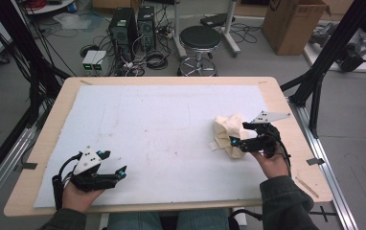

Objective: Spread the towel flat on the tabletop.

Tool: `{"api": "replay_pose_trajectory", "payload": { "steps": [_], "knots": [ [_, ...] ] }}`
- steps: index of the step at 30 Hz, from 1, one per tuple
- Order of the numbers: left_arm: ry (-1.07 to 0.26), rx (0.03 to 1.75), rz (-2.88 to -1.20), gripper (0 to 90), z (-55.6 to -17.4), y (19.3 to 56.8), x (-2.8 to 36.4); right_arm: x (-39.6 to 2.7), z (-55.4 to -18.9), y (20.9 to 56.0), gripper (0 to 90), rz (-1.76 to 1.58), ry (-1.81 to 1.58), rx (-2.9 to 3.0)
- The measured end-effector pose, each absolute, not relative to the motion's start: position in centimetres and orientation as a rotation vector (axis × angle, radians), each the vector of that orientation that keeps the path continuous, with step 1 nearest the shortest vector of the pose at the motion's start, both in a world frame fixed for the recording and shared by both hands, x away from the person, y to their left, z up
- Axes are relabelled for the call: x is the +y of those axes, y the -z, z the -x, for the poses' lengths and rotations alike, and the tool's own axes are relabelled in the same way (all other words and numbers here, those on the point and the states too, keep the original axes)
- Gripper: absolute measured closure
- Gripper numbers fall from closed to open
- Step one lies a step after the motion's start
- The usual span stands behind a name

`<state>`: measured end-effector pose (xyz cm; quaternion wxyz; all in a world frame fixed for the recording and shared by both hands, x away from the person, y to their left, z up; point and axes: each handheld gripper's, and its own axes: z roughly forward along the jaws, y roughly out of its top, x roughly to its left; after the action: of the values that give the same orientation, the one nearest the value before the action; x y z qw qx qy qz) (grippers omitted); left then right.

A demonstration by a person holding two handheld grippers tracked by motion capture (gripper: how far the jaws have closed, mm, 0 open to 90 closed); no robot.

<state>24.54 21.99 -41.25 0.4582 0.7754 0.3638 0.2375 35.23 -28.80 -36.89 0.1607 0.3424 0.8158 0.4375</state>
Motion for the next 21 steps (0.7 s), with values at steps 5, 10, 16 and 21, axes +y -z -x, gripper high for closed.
{"api": "replay_pose_trajectory", "payload": {
  "steps": [5,10,16,21],
  "knots": [
    [-0.585,0.902,-1.911,22.2,-24.4,41.3,22.0,-28.9,-36.6,37.5,20.2,-1.015,-1.236,2.335],
    [-0.591,0.915,-1.905,22.3,-24.3,41.3,22.3,-28.3,-38.8,39.4,24.8,-1.082,-1.113,2.418],
    [-0.586,0.901,-1.912,22.4,-24.5,41.2,22.0,-27.2,-39.7,40.5,32.2,-1.095,-1.035,2.465],
    [-0.583,0.895,-1.912,22.4,-24.6,41.2,21.9,-26.9,-40.2,41.2,42.4,-1.121,-0.988,2.476]
  ]
}}
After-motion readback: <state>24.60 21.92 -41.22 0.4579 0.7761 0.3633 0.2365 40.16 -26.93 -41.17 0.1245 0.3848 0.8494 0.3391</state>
